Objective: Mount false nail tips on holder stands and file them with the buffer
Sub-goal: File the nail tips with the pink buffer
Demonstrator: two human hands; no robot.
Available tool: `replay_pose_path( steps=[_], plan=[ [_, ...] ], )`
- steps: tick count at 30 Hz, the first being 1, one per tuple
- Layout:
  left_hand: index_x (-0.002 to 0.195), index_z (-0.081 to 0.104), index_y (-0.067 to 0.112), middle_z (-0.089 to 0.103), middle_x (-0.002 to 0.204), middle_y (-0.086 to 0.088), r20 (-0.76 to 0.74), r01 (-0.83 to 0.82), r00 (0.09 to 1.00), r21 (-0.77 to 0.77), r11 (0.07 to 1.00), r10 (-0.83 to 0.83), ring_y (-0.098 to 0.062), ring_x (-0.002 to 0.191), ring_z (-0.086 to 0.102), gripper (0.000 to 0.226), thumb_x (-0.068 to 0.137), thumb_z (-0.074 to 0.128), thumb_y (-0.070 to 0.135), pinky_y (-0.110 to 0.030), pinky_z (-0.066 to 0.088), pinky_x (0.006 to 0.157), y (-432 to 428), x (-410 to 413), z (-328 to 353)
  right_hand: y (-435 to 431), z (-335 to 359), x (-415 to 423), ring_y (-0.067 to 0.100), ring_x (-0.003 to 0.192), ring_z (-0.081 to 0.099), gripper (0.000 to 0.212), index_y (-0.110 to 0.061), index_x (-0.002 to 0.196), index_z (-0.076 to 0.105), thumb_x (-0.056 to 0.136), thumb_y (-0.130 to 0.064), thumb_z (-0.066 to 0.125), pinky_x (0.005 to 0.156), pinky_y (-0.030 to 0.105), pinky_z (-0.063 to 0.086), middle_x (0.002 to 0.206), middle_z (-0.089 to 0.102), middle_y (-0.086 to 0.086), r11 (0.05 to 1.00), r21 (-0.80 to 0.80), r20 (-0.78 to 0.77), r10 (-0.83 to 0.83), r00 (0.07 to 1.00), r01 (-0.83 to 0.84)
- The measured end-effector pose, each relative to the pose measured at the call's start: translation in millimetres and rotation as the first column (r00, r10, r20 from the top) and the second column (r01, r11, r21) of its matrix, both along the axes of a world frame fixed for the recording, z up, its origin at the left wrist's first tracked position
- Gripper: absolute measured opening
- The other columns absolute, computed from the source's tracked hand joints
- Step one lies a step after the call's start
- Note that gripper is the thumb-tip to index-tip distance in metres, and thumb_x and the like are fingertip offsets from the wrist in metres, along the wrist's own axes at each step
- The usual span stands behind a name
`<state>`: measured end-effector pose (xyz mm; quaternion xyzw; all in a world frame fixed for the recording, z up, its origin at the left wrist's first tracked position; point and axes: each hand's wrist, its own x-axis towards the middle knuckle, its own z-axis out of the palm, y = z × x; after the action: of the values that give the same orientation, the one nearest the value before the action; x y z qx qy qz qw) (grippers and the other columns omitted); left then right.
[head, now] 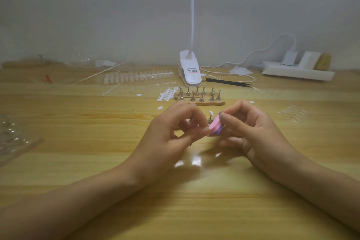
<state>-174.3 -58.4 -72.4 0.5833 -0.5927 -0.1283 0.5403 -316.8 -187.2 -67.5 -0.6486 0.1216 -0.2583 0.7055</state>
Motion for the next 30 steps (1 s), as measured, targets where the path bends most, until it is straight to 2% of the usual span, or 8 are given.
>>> replay_pose_path(
  steps=[4,7,14,18,21,25,28,30],
  plan=[
    [0.080,0.061,0.014,0.057,0.083,0.004,-0.016,0.010,1.000,0.003,1.000,-0.010,-0.008,0.075,0.053,0.009,0.086,0.067,0.019,-0.018,0.043,0.069,0.1,0.6,0.2,2.4,-1.1,-0.1,0.036,0.078,0.075,0.024,-0.015,0.085,0.061,0.080,-0.022,0.083,0.056,0.028,0.059,0.090,0.072,0.010,0.990,-0.092,-0.041,0.106,0.994,-0.109],
    [0.080,0.061,0.017,0.057,0.083,0.002,-0.014,0.016,1.000,-0.002,1.000,-0.016,-0.007,0.075,0.052,0.009,0.086,0.067,0.020,-0.018,0.042,0.070,-0.1,0.1,0.1,0.0,-0.6,-0.4,0.027,0.078,0.075,0.029,-0.015,0.085,0.059,0.075,-0.026,0.085,0.055,0.026,0.057,0.086,0.073,0.011,1.000,-0.023,-0.016,0.010,1.000,-0.010],
    [0.081,0.063,0.013,0.058,0.083,0.006,-0.039,0.036,0.999,0.008,0.999,-0.036,-0.009,0.075,0.055,0.010,0.086,0.067,0.021,-0.021,0.044,0.071,-1.1,1.1,-0.2,-2.1,-1.1,0.6,0.025,0.076,0.075,0.020,-0.017,0.084,0.062,0.079,-0.025,0.079,0.055,0.025,0.057,0.087,0.073,0.011,0.998,0.013,-0.017,0.057,0.998,-0.056],
    [0.080,0.062,0.015,0.058,0.083,0.006,-0.049,0.028,0.998,0.014,1.000,-0.027,-0.009,0.074,0.055,0.010,0.085,0.067,0.022,-0.019,0.043,0.071,-1.1,1.1,0.2,-0.6,-1.5,0.3,0.036,0.079,0.075,0.026,-0.014,0.087,0.060,0.077,-0.027,0.079,0.055,0.028,0.059,0.091,0.072,0.012,0.991,-0.030,-0.038,0.131,0.991,-0.132],
    [0.080,0.064,0.016,0.059,0.084,0.003,-0.037,0.034,0.999,0.028,0.999,-0.033,-0.012,0.077,0.056,0.010,0.084,0.069,0.024,-0.021,0.045,0.071,-0.3,0.3,0.1,-2.5,-2.1,1.1,0.023,0.074,0.074,0.030,-0.013,0.087,0.060,0.075,-0.027,0.082,0.055,0.025,0.057,0.086,0.072,0.009,1.000,0.000,-0.006,0.030,1.000,-0.030],
    [0.079,0.064,0.018,0.059,0.084,0.004,-0.050,0.026,0.998,0.022,0.999,-0.025,-0.009,0.076,0.056,0.009,0.084,0.069,0.024,-0.023,0.046,0.069,1.3,0.3,1.2,-2.2,-3.3,0.8,0.031,0.078,0.075,0.027,-0.013,0.087,0.061,0.076,-0.026,0.082,0.057,0.029,0.060,0.092,0.072,0.010,0.993,-0.046,-0.032,0.110,0.993,-0.111],
    [0.078,0.065,0.022,0.059,0.087,0.006,-0.056,0.030,0.998,0.046,0.998,-0.028,-0.010,0.077,0.057,0.008,0.081,0.070,0.026,-0.032,0.048,0.064,1.5,-1.9,1.3,-2.0,-3.2,-0.1,0.022,0.074,0.074,0.021,-0.020,0.083,0.064,0.074,-0.032,0.079,0.057,0.027,0.058,0.089,0.072,0.007,0.998,-0.048,-0.001,0.046,0.999,-0.046],
    [0.078,0.065,0.019,0.058,0.086,0.008,-0.061,0.019,0.998,0.029,0.999,-0.017,-0.008,0.076,0.055,0.009,0.081,0.071,0.025,-0.026,0.046,0.065,0.8,-0.9,1.2,-2.5,-3.0,-0.5,0.026,0.077,0.075,0.025,-0.020,0.084,0.063,0.075,-0.034,0.082,0.056,0.026,0.058,0.090,0.072,0.008,0.998,-0.027,0.004,0.065,0.998,-0.065]
  ],
)
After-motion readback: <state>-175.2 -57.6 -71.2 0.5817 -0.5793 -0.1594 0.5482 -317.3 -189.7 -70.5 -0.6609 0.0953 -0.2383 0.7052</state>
